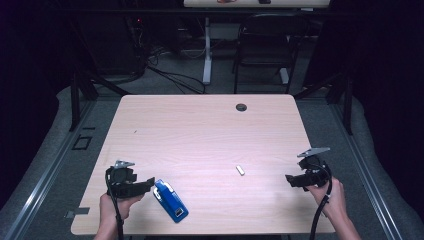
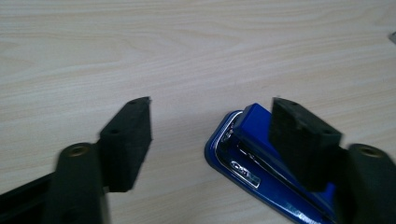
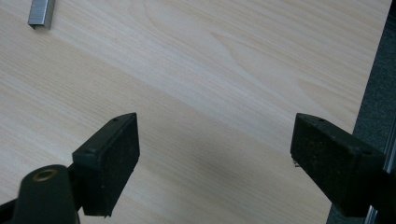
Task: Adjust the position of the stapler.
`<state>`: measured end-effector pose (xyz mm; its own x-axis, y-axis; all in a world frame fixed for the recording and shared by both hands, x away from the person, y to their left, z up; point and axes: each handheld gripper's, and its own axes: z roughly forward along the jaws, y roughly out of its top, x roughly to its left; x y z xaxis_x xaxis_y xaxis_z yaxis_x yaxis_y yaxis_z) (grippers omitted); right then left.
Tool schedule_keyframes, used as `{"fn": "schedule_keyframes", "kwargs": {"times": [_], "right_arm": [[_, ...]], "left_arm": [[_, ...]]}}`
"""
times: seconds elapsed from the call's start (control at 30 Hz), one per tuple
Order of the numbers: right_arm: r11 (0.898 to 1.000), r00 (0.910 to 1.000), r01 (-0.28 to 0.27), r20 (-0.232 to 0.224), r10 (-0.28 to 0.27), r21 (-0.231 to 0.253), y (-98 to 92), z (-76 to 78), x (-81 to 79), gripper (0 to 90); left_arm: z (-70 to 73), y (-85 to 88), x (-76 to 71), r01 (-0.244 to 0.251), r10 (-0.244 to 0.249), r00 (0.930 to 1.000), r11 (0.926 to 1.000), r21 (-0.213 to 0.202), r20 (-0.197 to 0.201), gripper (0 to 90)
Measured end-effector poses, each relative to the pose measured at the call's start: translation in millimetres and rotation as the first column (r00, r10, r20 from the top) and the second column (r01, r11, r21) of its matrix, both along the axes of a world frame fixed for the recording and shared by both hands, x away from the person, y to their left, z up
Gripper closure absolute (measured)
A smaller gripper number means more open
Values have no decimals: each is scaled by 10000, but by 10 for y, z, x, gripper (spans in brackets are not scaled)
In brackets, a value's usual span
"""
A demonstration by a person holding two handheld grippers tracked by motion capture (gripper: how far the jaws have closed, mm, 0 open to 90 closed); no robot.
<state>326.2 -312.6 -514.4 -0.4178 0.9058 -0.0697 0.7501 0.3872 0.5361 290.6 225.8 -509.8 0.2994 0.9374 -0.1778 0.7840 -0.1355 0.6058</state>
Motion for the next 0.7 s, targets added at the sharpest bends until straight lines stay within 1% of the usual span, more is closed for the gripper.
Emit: {"fn": "schedule_keyframes", "kwargs": {"times": [0.03,0.07,0.1,0.13,0.17,0.2,0.23,0.3,0.33,0.37,0.4,0.47,0.5,0.6,0.67,0.7], "right_arm": [[10000,10000,-1,5,1,-3,0,0,0,155],[10000,10000,1,2,-1,-11,1,0,0,158],[10000,10000,7,-4,-7,-59,2,1,0,161],[10000,10000,7,-4,-7,-59,2,1,0,161],[9999,10000,22,8,-22,-120,9,1,-3,162],[9999,10000,22,8,-22,-120,9,1,-3,162],[9999,10000,-10,-11,10,-140,11,-4,-2,162],[9999,10000,-13,-18,13,-136,12,-9,-1,163],[9999,10000,-13,-18,13,-136,12,-9,-1,163],[9999,10000,-12,-17,12,-146,12,-9,-1,164],[9997,10000,-15,13,16,-230,14,-4,-3,167],[9997,10000,-41,15,42,-256,18,1,-5,169],[9995,10000,-61,11,62,-310,20,3,-4,169],[9991,10000,-66,-10,66,-409,23,4,-4,171],[9991,10000,-83,22,84,-410,27,2,-4,172],[9993,10000,-62,58,64,-359,30,-2,-5,172]], "left_arm": [[0,0,0,0,0,10000,10000,0,0,422],[-2,3,-7,317,-317,9995,9995,40,33,485],[-2,3,-7,317,-317,9995,9995,40,33,520],[7,9,-14,644,-644,9979,9979,78,12,520],[9,0,-25,913,-913,9958,9955,252,11,634],[9,0,-25,913,-913,9958,9955,252,11,694],[-3,-15,-27,1329,-1325,9911,9906,320,-145,737],[-37,-49,-27,1584,-1567,9869,9862,482,-384,808],[-37,-49,-27,1584,-1567,9869,9862,482,-384,837],[-60,-75,-25,1683,-1655,9848,9843,533,-527,837],[-75,-102,-17,1917,-1861,9798,9782,798,-729,900],[-111,-127,-2,2097,-2018,9744,9748,761,-993,900],[-124,-134,7,2160,-2070,9726,9729,821,-1058,900],[-159,-143,30,2199,-2087,9712,9709,952,-1148,900],[-189,-120,69,2218,-2110,9704,9711,881,-1171,900],[-205,-110,86,2254,-2142,9694,9701,901,-1196,900]]}}
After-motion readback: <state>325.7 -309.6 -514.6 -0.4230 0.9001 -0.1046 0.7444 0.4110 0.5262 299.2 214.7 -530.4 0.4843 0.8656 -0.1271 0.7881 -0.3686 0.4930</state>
